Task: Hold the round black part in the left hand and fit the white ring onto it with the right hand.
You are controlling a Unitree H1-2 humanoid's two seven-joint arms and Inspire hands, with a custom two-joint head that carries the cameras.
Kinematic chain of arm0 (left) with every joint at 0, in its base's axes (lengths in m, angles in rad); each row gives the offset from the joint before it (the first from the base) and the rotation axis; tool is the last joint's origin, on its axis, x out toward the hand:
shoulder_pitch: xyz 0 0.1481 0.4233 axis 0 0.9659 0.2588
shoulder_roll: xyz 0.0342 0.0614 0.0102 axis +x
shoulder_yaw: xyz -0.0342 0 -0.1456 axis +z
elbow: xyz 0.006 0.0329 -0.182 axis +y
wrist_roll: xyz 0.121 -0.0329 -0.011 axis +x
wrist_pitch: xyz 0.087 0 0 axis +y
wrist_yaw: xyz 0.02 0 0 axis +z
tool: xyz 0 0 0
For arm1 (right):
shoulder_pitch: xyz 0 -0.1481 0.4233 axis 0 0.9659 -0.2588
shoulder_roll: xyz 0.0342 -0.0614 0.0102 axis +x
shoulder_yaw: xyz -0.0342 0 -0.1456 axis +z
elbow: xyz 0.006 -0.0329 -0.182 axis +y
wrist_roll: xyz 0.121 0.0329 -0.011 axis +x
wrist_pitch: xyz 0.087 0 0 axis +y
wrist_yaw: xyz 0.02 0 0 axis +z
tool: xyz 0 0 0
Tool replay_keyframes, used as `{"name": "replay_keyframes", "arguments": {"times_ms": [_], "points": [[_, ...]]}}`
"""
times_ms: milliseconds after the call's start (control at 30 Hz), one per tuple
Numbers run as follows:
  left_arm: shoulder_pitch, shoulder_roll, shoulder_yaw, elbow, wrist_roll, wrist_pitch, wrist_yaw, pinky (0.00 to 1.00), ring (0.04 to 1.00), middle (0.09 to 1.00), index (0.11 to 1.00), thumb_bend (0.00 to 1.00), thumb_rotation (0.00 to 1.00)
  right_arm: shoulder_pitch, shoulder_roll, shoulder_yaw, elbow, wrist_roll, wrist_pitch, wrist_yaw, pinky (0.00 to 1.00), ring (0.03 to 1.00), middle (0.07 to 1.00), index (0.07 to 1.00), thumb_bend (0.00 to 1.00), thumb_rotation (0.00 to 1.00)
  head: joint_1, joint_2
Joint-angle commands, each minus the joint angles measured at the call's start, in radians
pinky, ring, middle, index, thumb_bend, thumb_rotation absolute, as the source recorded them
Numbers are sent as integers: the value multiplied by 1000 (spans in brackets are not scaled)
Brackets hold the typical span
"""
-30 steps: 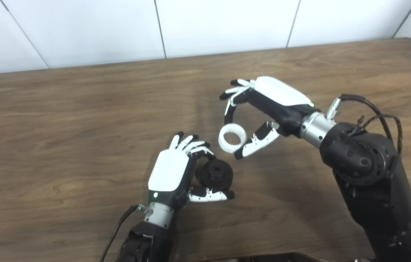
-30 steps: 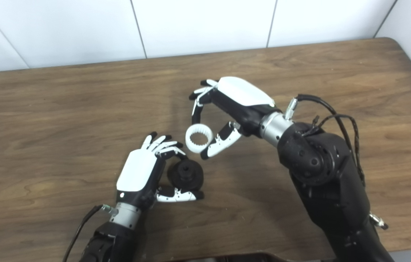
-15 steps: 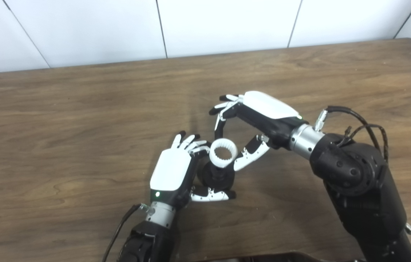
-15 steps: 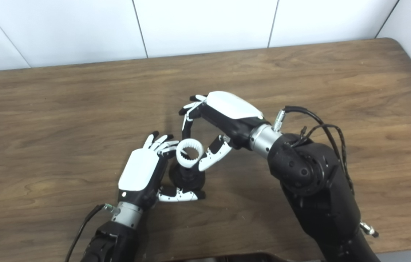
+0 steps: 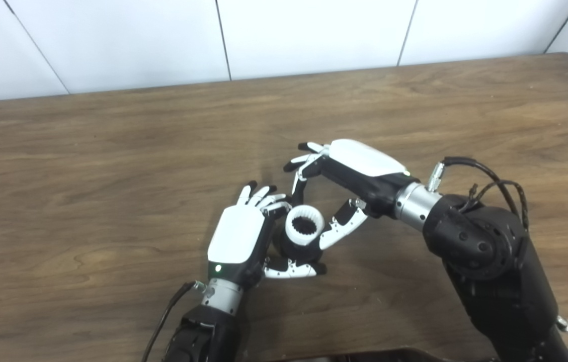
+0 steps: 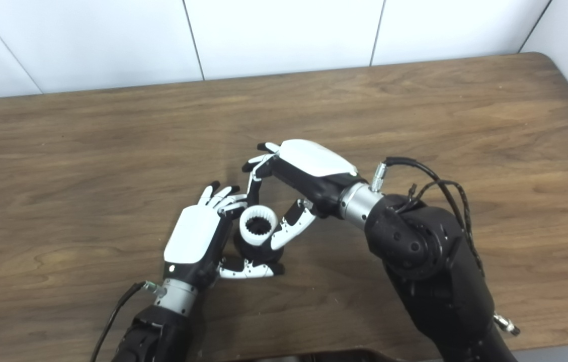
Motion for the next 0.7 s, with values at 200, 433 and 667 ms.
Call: {"name": "replay_keyframes", "arguments": {"times_ms": [200, 433, 667], "points": [[-10, -2, -2, -10, 11, -2, 0, 1000, 901, 788, 485, 523, 53, -10, -2, 4, -4, 2, -19, -30, 1000, 995, 859, 484, 523, 131, 2, 0], [-9, -1, -3, -16, 14, 0, -4, 1000, 900, 787, 485, 523, 53, -6, -3, 6, 11, 4, -30, -50, 1000, 993, 859, 484, 523, 131, -3, -4], [-8, 0, -4, -19, 14, 0, -9, 1000, 901, 788, 485, 523, 52, -3, -5, 9, 30, 6, -40, -71, 1000, 995, 856, 483, 523, 132, -3, -4]]}}
